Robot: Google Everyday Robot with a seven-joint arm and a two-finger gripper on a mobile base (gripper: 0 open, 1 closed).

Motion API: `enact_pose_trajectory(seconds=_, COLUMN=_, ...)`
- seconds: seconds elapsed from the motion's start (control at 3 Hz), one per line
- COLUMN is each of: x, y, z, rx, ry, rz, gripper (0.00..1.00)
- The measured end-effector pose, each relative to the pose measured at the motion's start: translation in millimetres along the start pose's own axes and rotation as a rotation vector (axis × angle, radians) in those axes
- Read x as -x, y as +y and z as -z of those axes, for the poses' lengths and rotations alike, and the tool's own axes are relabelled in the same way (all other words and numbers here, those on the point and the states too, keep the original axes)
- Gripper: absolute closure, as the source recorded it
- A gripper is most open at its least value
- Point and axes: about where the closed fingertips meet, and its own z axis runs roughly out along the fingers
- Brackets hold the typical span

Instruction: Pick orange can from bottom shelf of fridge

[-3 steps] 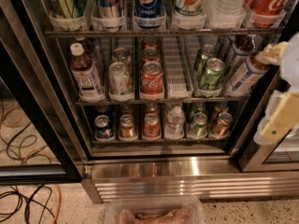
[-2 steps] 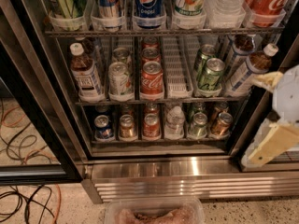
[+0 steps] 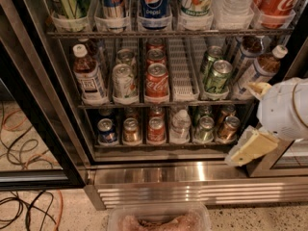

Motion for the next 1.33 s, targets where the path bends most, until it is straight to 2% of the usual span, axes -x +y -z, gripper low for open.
enact_pose_trajectory(seconds=0.33, x=0.1, y=-0.1, z=0.1, rx=0.000, ry=0.000, rz=0.000, gripper=0.00)
enact_pose_trajectory(seconds=0.67, x=-0.3, y=2.3, z=-7.1, rx=-0.046, ry=-0.044, rz=-0.079, gripper=0.00)
enact_pose_trajectory(seconds=1.0, x=-9.9, y=41.6, z=-30.5, rx=-0.086, ry=-0.120, rz=-0.337, gripper=0.00)
enact_pose_trajectory(seconds=1.33, x=-24.5, y=58.7, z=-44.0, rx=-0.103, ry=-0.137, rz=-0.442, gripper=0.00)
